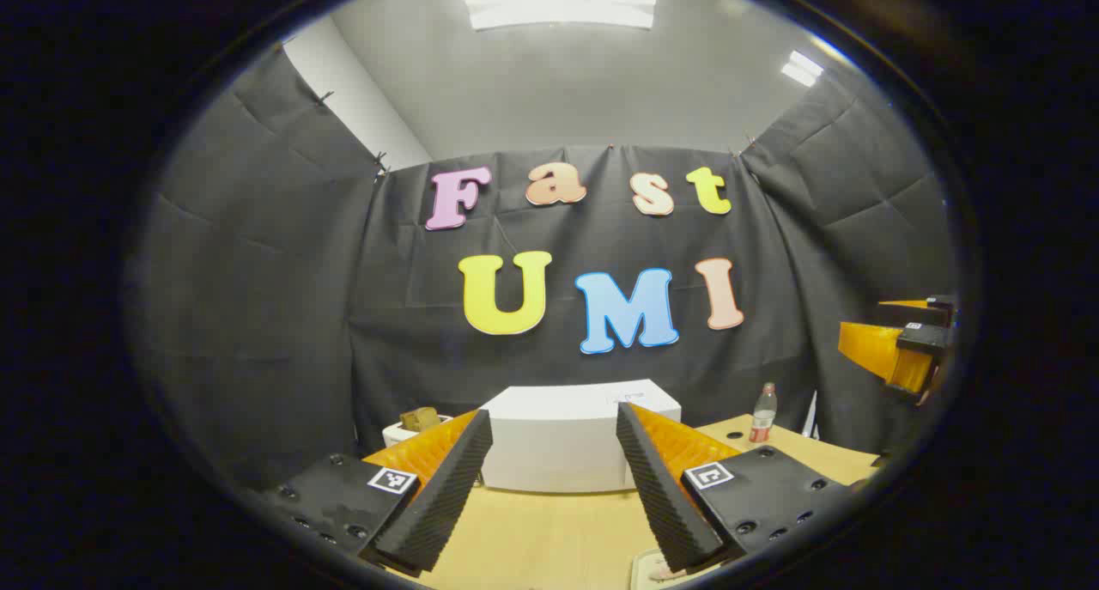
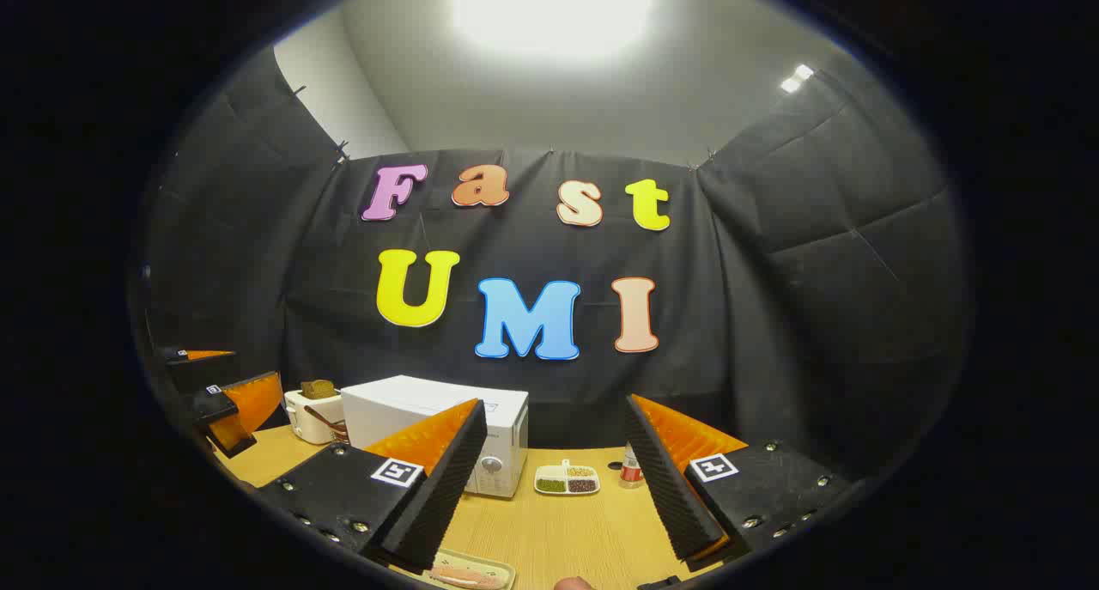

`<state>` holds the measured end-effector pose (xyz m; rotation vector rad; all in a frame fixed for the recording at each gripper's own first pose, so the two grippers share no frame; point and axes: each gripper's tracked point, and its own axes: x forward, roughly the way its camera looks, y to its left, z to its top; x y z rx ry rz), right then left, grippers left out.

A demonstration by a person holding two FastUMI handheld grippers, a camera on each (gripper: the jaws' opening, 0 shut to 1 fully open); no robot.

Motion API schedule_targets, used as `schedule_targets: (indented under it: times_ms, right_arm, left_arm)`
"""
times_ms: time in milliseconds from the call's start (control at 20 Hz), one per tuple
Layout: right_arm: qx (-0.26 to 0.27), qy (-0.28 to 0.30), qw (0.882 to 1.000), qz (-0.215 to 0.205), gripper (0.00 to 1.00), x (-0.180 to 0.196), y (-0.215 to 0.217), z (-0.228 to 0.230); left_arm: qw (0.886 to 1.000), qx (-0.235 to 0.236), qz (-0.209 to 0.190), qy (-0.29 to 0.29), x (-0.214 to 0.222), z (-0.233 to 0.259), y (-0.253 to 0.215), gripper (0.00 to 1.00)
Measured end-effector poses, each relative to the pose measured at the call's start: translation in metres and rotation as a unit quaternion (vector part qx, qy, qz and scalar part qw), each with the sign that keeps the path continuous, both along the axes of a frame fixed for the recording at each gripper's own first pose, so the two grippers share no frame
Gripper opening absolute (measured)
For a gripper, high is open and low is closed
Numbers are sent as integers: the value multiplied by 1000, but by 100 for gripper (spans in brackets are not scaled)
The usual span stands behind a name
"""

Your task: Open the microwave oven with the left hand, put the food in, and close the microwave oven.

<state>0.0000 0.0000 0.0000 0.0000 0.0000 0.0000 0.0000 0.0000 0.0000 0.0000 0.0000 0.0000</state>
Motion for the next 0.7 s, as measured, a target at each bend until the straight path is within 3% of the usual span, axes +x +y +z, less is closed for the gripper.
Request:
schedule_targets:
  times_ms: [700]
  right_arm:
    - [13, 16, 1000, 2, 97, -14, -38, -12]
  left_arm:
    - [1000, -1, 13, 6, -11, 3, -28, 98]
